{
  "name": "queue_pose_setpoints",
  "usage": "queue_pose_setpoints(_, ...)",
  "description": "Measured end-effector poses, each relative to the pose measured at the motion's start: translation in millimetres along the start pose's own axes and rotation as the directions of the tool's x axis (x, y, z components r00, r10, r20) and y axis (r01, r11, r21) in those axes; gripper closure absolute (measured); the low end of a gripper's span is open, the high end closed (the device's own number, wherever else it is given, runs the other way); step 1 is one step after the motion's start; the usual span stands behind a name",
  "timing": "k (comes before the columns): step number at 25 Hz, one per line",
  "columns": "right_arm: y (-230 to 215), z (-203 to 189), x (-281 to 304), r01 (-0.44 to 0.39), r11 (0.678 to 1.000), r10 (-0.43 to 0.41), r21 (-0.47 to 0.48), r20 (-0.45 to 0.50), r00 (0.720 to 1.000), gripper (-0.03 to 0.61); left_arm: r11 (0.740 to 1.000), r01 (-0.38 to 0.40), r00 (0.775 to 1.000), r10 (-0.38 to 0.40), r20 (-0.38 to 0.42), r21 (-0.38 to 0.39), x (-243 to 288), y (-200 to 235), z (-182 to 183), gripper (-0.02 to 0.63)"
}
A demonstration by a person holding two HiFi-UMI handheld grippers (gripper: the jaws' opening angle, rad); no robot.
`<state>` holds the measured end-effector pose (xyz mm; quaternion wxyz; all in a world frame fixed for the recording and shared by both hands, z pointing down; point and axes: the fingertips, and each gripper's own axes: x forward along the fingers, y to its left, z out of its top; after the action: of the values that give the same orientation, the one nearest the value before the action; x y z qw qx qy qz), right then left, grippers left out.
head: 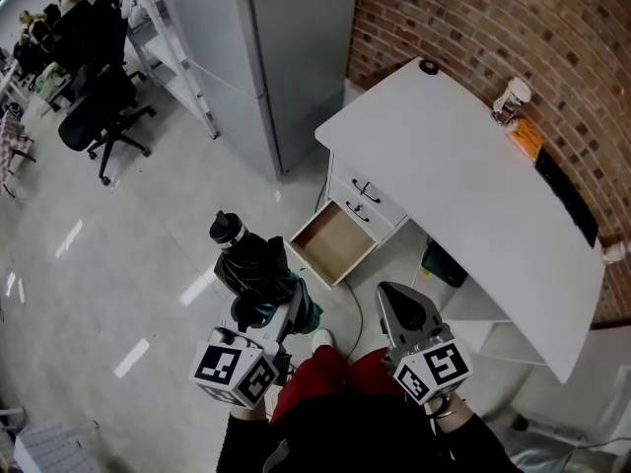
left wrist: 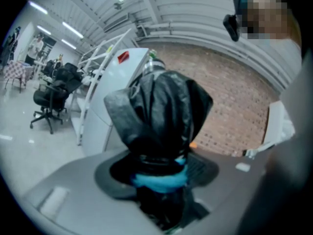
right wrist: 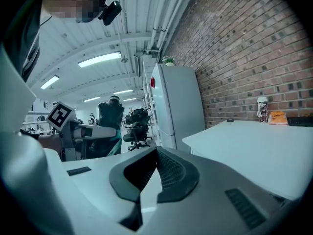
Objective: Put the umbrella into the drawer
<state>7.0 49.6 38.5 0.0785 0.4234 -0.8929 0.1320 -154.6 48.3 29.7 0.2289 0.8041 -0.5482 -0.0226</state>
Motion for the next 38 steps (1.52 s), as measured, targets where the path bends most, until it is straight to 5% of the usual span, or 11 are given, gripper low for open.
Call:
queue_pose_setpoints(18, -46.8, -26.5, 46.4, 0.005, 1.000, -0.005, 0.004, -0.068, 0.998, 0.577, 0.999, -0.038, 0.996, 0.037, -0.079, -0.015, 60.5, 26.3, -39.8, 0.365)
queue_pose_setpoints(38, -136.1, -170.2, 124.8, -0.049, 0.999, 0.050, 0.008, -0.137, 0.989, 0.577, 0.996, -0.062, 0.986, 0.050, -0.161, -0.065, 184.2, 63.8, -189.6, 0.365)
